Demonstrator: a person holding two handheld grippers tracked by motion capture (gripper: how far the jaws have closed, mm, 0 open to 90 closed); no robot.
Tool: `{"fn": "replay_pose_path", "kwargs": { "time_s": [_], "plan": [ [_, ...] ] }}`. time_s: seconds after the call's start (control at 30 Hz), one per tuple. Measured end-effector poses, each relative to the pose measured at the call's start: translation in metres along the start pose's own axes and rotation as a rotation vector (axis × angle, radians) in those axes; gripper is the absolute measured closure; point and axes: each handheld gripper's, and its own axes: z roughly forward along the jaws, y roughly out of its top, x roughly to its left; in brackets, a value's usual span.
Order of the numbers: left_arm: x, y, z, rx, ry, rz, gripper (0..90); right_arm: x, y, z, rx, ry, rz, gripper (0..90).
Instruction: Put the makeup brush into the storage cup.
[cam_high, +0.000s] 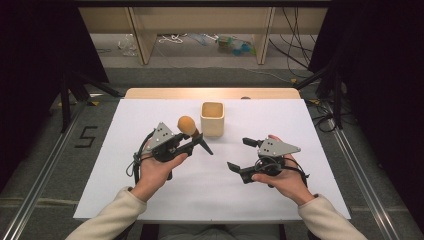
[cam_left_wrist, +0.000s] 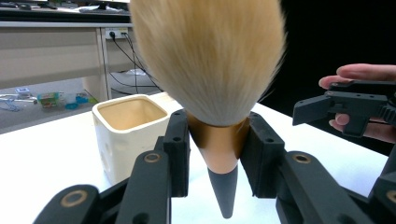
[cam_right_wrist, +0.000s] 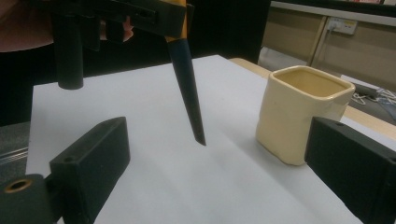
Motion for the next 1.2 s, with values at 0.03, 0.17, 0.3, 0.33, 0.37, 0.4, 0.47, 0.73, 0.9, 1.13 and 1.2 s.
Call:
{"fn": "replay_pose_path", "kwargs": {
  "time_s": [0.03, 0.17, 0.3, 0.33, 0.37, 0.4, 0.47, 0.73, 0.9, 1.13, 1.2],
  "plan": [
    [0.001, 0.0, 0.0, -0.001, -0.004, 0.007, 65.6, 0.0, 0.001, -0.002, 0.004, -0.004, -0.006, 7.6],
    [0.003, 0.002, -0.001, -0.003, -0.004, 0.009, 65.6, -0.001, 0.001, -0.006, 0.002, -0.017, 0.001, 6.9],
    [0.003, 0.002, -0.002, -0.001, 0.004, 0.018, 65.6, -0.003, 0.0, -0.011, -0.008, -0.027, -0.001, 6.3],
    [0.003, 0.002, -0.001, 0.001, 0.008, 0.013, 65.6, -0.003, 0.0, -0.012, -0.007, -0.034, 0.008, 6.3],
    [0.003, 0.003, -0.001, 0.001, 0.008, 0.01, 65.6, -0.004, 0.0, -0.013, -0.013, -0.037, 0.005, 6.0],
    [0.003, 0.003, -0.001, 0.001, 0.005, 0.015, 65.6, -0.004, -0.001, -0.015, -0.011, -0.041, 0.008, 6.0],
    [0.003, 0.003, -0.001, 0.001, 0.009, 0.01, 65.6, -0.005, -0.001, -0.017, -0.008, -0.046, 0.008, 5.7],
    [0.006, 0.006, -0.002, -0.002, 0.026, 0.021, 65.6, -0.009, -0.003, -0.026, -0.017, -0.071, 0.012, 5.2],
    [0.008, 0.007, -0.001, 0.0, 0.035, 0.025, 65.6, -0.01, -0.004, -0.029, -0.02, -0.079, 0.004, 4.4],
    [0.008, 0.011, 0.002, -0.001, 0.04, 0.039, 65.6, -0.01, -0.006, -0.035, -0.01, -0.095, 0.008, 3.8],
    [0.007, 0.012, 0.003, -0.001, 0.044, 0.036, 65.6, -0.01, -0.007, -0.036, -0.007, -0.097, 0.01, 3.6]
  ]
}}
